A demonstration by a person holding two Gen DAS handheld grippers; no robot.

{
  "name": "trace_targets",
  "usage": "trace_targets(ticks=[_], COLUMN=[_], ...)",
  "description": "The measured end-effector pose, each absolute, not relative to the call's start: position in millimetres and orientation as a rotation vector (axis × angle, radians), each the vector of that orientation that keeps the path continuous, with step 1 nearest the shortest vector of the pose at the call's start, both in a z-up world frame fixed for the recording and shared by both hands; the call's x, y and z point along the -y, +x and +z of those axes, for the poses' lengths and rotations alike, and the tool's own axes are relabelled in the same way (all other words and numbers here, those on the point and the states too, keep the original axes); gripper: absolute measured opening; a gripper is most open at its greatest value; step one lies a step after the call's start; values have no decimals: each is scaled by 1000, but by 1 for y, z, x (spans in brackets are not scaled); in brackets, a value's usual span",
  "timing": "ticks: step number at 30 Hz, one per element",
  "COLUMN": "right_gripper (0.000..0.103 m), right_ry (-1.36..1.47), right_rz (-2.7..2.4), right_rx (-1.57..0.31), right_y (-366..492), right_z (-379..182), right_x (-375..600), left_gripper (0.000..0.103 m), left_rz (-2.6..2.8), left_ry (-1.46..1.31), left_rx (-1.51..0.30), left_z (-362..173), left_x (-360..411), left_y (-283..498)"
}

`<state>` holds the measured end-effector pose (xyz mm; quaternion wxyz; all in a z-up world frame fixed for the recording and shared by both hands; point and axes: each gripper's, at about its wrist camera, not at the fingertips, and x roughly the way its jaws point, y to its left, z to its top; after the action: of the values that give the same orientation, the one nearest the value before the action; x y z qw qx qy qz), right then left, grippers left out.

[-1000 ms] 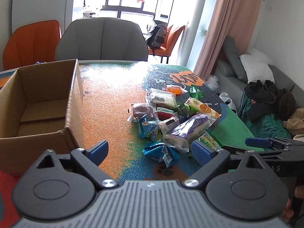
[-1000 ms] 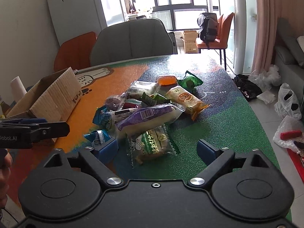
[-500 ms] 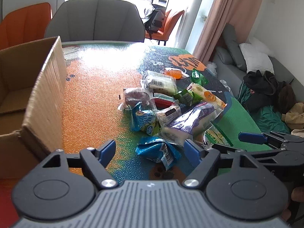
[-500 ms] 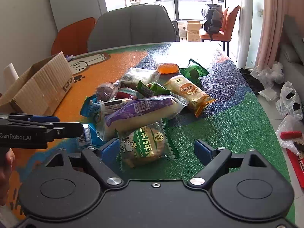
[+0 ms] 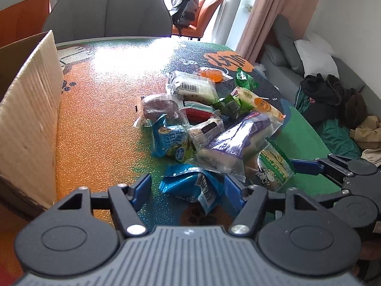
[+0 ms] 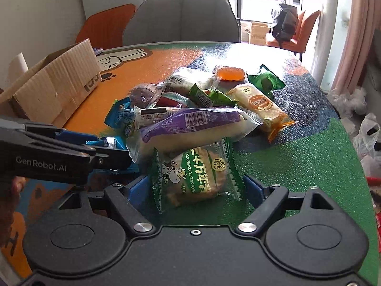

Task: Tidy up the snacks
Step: 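Grasp blue chip bag with left gripper while right grasps green-wrapped bread, carry both to box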

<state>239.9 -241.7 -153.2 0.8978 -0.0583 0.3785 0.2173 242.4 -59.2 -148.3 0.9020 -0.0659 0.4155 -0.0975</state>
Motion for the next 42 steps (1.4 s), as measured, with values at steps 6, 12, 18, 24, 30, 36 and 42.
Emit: trace_targets(ticks=[6, 12, 18, 24, 30, 36, 42], right_gripper=[61, 51, 49, 49, 49, 49, 49], right_ry=[-136, -100, -78, -46, -31, -28, -33], right_rz=[444, 443, 430, 428, 439, 472, 504], right_rx=[-760, -757, -734, -708, -662, -623, -596], right_y=[240, 238, 234, 231, 231, 233, 236], right_z=[-151, -145, -138, -125, -107, -91, -78], right_x=[246, 252, 256, 258, 251, 235, 215], left_gripper=[42, 32, 31, 31, 31, 31, 31], left_rz=[-191, -192, -185, -172, -157, -135, -103], left_ry=[-149, -153, -149, -145, -143, -135, -137], left_rx=[-860, -837, -805, -768, -715, -666, -632], left_z=[-147, -139, -128, -114, -92, -68, -53], left_x=[56, 53, 50, 43, 34, 21, 2], left_y=[242, 234, 224, 214, 209, 202, 196])
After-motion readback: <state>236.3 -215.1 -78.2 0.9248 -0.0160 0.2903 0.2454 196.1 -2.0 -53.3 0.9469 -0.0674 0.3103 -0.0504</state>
